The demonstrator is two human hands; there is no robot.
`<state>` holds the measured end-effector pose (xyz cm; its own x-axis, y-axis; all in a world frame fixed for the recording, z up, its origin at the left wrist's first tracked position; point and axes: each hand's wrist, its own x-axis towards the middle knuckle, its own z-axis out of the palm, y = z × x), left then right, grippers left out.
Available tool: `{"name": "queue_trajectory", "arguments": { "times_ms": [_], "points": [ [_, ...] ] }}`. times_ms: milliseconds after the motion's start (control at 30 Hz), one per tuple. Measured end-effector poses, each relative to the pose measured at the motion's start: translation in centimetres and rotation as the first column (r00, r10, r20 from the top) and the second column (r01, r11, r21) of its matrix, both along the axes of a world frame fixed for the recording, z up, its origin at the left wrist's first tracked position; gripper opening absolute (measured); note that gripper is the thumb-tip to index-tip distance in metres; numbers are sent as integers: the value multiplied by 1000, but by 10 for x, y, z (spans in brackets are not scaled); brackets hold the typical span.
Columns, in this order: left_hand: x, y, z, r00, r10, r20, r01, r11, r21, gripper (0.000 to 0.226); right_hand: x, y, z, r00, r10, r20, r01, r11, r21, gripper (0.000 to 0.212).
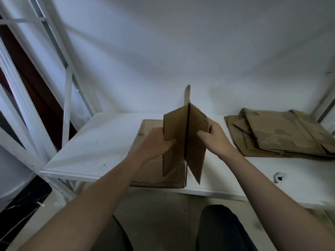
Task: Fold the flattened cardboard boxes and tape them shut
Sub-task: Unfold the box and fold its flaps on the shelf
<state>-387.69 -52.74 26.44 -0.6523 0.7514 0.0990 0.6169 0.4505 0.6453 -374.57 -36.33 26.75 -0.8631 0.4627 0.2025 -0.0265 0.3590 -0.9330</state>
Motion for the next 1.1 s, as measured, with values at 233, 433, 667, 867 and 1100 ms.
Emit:
{"name": "queue_trajectory", "arguments": {
  "times_ms": [233,433,667,867,1100],
  "points": [
    [-8,9,-3,981,179,-76,-166,974,153,18,-1,-6,-28,954,-273,124,264,961,80,13],
    [-19,12,49,956,253,-149,-206,940,271,23,-20,7,26,946,-319,55,318,948,17,15],
    [-39,4,153,886,311,-343,-198,925,325,29,-44,17,119,953,-294,-75,298,953,57,24],
    [-46,-18,201,728,365,-581,-235,928,289,27,-50,35,172,918,-379,-116,394,840,374,20],
    [-49,-40,191,663,370,-651,-305,927,217,18,-41,43,173,935,-268,-234,355,656,666,32]
  ]
}}
